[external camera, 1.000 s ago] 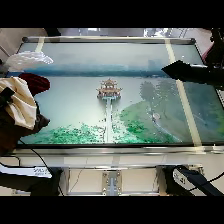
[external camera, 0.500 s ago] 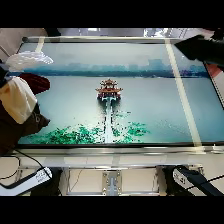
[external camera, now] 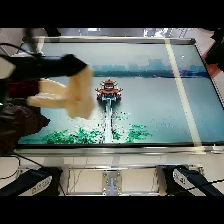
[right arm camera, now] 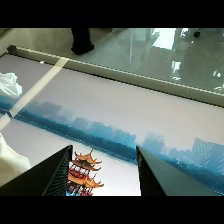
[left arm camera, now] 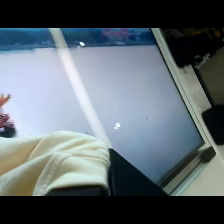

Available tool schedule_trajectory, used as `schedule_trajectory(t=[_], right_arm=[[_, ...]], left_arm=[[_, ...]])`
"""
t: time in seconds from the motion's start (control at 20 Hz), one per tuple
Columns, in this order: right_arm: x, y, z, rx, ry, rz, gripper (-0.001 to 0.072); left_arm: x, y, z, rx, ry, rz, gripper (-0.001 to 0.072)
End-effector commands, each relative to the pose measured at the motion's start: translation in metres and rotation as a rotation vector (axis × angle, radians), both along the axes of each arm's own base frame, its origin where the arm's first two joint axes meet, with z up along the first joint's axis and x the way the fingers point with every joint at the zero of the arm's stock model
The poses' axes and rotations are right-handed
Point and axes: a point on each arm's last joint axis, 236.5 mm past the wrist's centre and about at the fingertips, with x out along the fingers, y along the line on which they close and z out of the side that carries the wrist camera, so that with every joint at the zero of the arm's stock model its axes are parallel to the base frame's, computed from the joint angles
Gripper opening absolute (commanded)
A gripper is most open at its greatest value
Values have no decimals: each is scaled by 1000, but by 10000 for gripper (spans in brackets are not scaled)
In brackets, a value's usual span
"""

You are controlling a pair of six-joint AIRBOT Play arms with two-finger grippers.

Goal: Fold the shirts.

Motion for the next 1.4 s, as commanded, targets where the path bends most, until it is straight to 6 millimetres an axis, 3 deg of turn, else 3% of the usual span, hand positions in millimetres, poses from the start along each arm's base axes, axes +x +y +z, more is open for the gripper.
schedule_trajectory(t=[0.0, 0.05, 0.15, 0.2, 0.35, 0.4, 0.5, 0.6, 0.65, 0.7, 0.8, 0.9, 1.0, 1.1, 1.15, 1.2, 1.25, 1.35], right_arm=[[-6, -21, -12, -91, 47, -78, 453], [-6, -33, -20, -124, 75, -118, 454], [-5, -65, -32, -202, 118, -234, 454], [-4, -84, -38, -245, 144, -304, 454], [-6, -132, -82, -336, 308, -463, 454], [-3, -134, -112, -315, 403, -470, 454], [-1, -118, -192, -266, 635, -391, 453], [-6, -96, -283, -215, 855, -287, 454], [-10, -85, -318, -186, 923, -247, 453], [-16, -73, -355, -149, 983, -203, 453], [-25, -49, -403, -78, 1040, -121, 454], [-25, -32, -426, -16, 1028, -70, 454], [-18, -23, -434, 22, 996, -45, 454], [-14, -16, -443, 4, 1005, -21, 455], [-13, -10, -451, -13, 1017, 4, 455], [-13, -2, -461, -23, 1039, 27, 455], [-14, 7, -472, -45, 1064, 60, 455], [-12, 15, -487, -91, 1080, 89, 455]], left_arm=[[-12, -101, -16, -49, -85, -112, 429], [-3, -103, -22, -52, -79, -94, 714], [19, -80, -29, -24, -81, -40, 702], [33, -57, -29, 14, -99, 1, 702], [72, 65, -47, 249, -95, 183, 700], [74, 114, -66, 325, -7, 261, 700], [57, 197, -111, 424, 251, 388, 701], [30, 249, -153, 469, 445, 450, 700], [21, 262, -170, 460, 509, 471, 698], [10, 269, -190, 452, 570, 480, 649], [-11, 264, -226, 441, 642, 467, 355], [-30, 249, -251, 414, 628, 473, 343], [-38, 248, -261, 405, 531, 530, 363], [-59, 245, -273, 446, 500, 484, 386], [-75, 242, -284, 465, 530, 447, 469], [-88, 234, -293, 440, 584, 427, 623], [-95, 220, -298, 369, 639, 428, 708], [-93, 199, -297, 194, 713, 489, 709]])
